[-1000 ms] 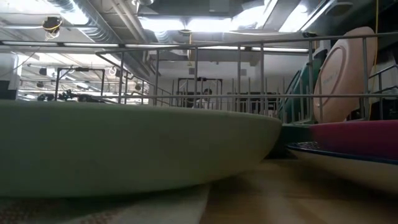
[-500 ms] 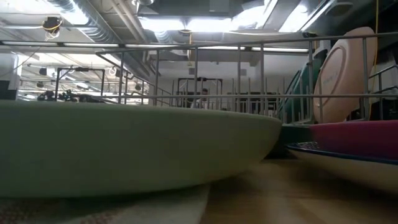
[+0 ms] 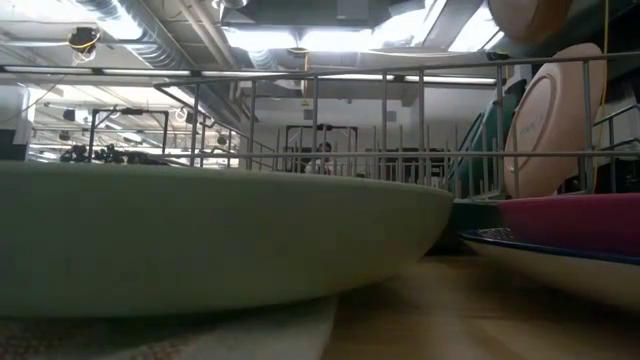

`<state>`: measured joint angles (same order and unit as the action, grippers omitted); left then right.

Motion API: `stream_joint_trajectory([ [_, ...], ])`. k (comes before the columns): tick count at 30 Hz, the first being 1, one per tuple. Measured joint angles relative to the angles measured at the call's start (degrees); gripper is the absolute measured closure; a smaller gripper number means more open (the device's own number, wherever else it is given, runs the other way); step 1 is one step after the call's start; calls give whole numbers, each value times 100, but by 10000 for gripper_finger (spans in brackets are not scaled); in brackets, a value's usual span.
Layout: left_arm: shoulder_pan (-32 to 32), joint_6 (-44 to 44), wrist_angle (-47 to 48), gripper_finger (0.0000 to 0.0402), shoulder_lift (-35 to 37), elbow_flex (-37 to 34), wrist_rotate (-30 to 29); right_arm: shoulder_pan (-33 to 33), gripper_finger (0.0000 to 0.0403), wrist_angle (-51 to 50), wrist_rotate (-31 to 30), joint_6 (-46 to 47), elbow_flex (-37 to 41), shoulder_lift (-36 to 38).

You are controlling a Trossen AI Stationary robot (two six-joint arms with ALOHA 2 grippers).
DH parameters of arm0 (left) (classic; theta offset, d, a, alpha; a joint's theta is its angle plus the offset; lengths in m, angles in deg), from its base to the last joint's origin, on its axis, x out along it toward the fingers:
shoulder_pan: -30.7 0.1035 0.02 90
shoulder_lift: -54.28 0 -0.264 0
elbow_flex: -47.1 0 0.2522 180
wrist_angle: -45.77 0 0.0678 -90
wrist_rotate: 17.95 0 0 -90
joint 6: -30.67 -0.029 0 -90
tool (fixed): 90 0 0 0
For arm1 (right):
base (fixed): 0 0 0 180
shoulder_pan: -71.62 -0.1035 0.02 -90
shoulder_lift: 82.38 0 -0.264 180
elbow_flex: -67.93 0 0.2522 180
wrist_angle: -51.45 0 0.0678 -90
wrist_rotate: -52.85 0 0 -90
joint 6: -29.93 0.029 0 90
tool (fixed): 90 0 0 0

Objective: Sort dishes
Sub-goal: Put the brown plate in the dish rack

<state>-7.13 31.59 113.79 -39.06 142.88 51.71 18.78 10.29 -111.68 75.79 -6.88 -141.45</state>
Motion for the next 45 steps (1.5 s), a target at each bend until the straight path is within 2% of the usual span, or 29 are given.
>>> stream_joint_trajectory([
  [3,97,-177,12,273,0,0,0,39,389,1475,-101,-793,643,79],
  [6,201,-246,12,273,0,0,1,246,389,2667,115,-1362,1159,74],
  [9,276,-239,13,273,0,0,0,608,389,3942,613,-1828,1665,34],
  [16,314,-228,14,273,-2,0,2,1607,389,7178,2554,-3072,2686,-211],
  [19,309,-144,14,273,-2,0,4,1817,389,7924,2792,-3136,2986,-219],
  [24,311,56,16,273,-2,0,4,1875,389,8474,2674,-2935,3361,-221],
  [28,311,294,14,273,-2,0,4,1869,389,8468,2376,-2516,3486,-223],
  [36,300,621,16,273,-2,0,6,1869,389,8467,2279,-2070,3491,-223],
  [45,296,799,14,273,-2,0,6,1785,390,7947,1863,-1309,3491,-211],
])
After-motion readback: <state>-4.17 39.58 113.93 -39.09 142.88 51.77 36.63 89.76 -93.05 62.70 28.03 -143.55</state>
